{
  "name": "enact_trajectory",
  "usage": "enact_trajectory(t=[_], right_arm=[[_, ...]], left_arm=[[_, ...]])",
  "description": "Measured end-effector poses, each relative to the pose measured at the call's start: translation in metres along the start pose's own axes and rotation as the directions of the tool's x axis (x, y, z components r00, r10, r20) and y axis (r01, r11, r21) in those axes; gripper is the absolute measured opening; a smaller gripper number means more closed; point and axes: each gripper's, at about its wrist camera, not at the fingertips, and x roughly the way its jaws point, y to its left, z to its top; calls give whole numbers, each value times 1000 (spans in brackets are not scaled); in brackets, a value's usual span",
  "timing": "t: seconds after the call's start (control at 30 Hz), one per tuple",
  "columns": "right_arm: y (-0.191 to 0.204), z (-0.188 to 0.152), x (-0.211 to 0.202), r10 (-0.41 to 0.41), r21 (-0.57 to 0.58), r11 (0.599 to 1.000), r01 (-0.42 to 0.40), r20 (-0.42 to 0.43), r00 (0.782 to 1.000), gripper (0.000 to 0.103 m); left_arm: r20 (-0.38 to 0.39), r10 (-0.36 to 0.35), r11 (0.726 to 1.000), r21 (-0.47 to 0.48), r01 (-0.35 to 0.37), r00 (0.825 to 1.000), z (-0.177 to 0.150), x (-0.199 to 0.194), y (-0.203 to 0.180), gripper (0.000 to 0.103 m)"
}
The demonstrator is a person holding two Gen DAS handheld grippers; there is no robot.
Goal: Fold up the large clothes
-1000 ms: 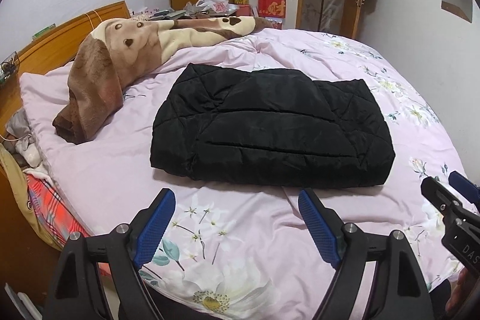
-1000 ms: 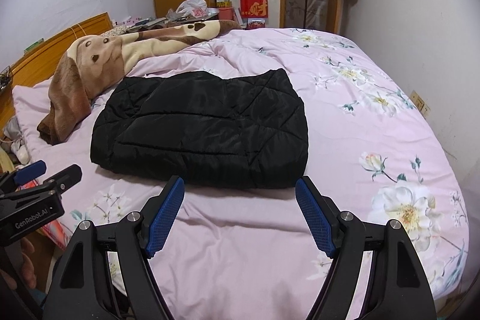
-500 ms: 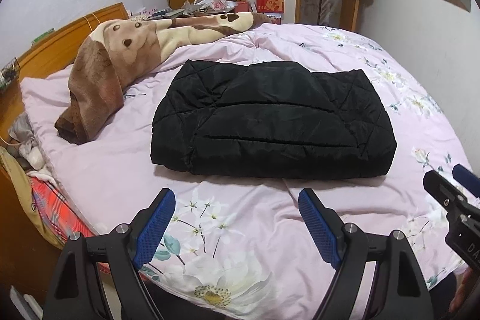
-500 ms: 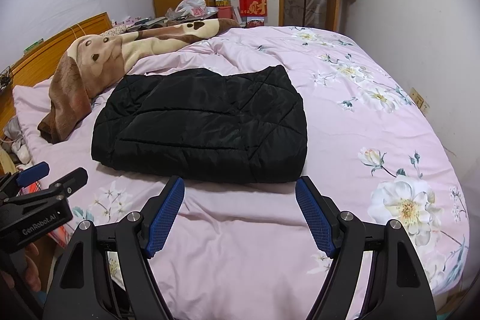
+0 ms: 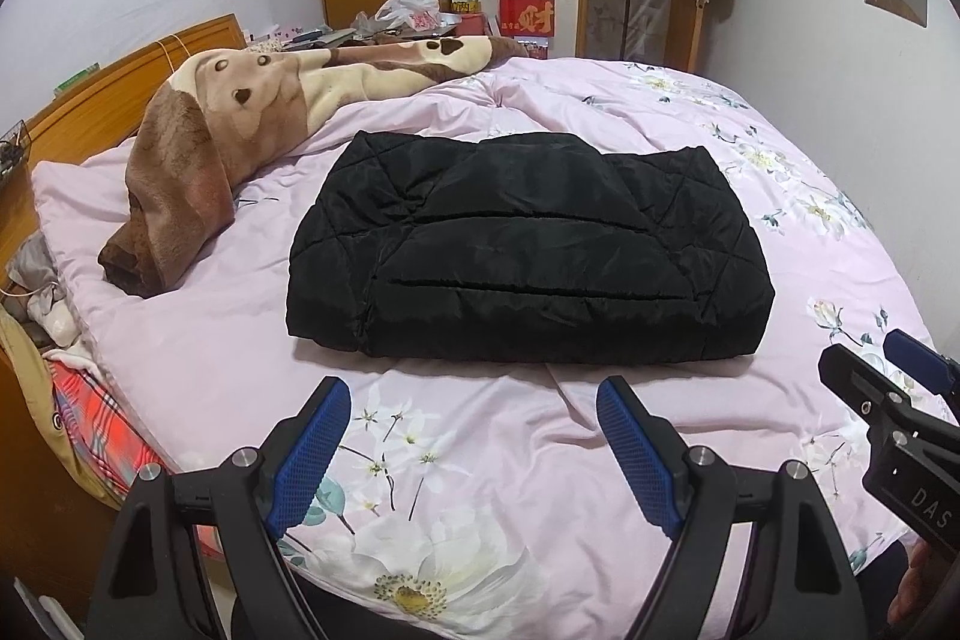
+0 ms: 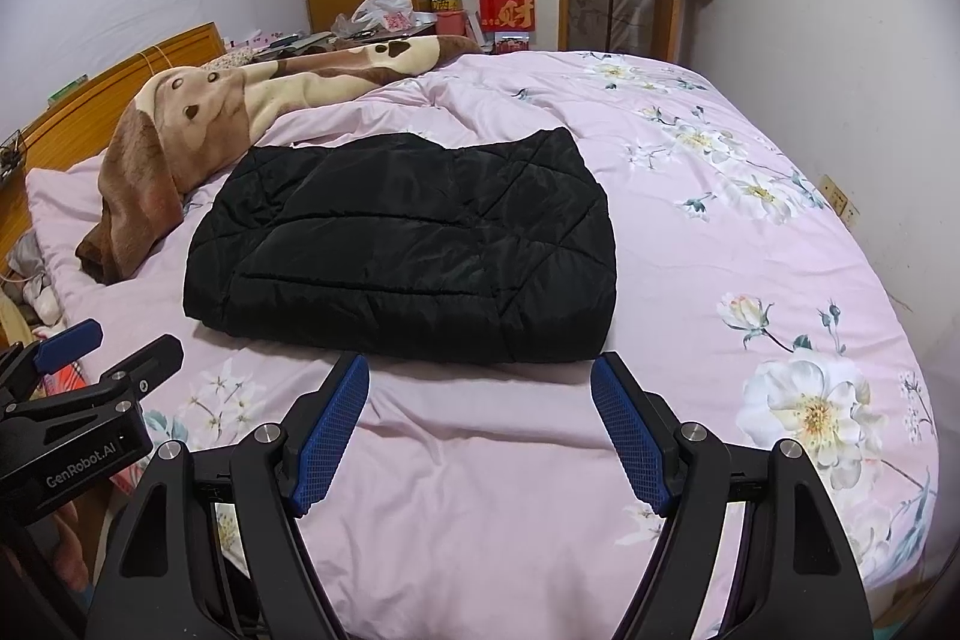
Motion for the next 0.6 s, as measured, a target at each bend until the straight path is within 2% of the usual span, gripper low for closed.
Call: enact_trajectory(t=[0.6], right_arm=[[3, -1, 2, 3, -11, 1000, -4, -8, 1000, 77]], left_arm=[[2, 10, 1000, -16, -10, 1000, -1, 0, 1, 84]])
